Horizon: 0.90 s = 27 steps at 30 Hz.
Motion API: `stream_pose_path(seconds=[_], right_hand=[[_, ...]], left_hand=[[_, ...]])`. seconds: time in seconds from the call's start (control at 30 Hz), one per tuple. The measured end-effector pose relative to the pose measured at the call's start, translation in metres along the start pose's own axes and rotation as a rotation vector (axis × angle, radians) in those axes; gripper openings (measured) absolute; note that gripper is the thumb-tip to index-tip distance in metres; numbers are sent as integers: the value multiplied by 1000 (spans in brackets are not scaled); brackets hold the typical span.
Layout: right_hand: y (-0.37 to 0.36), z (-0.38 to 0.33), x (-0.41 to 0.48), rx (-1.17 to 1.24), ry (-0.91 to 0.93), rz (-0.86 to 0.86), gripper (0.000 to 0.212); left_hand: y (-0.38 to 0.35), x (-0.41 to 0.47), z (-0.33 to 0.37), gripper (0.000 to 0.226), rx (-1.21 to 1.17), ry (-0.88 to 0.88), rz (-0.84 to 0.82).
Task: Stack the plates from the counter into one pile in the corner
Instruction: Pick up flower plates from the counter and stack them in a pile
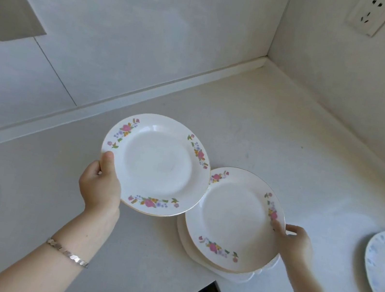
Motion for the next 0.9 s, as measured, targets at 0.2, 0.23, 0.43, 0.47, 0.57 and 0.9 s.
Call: stream_pose_path(seconds=[0.2,0.23,0.43,0.47,0.57,0.9], right_hand=[[-1,-71,-9,190,161,-142,37],[-6,-79,-15,280,109,-234,38],[7,-66,-19,97,211,-113,32],[10,-57,-18,73,203,-104,33],[14,-38,-16,12,172,-87,36],[5,-19,-11,-267,190,-21,48]], left_hand=[[-25,-18,-10,31,6,-5,-203],[-31,-26,-12,29,8,5,-250],[-65,-65,-28,31,219,-112,-601],[-68,-68,-31,33,332,-184,-667],[-74,-73,-46,39,675,-388,-791],[-92,-78,-63,51,1185,-771,-798]])
Point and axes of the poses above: each hand's wrist, its own x-axis towards the middle knuckle, its own y-axis out of the back of the hand, z = x × y, the point moved 4 cm from there along x, towards the middle knuckle, and after that the axes turned 12 degrees about z, right-handed, at the moved point
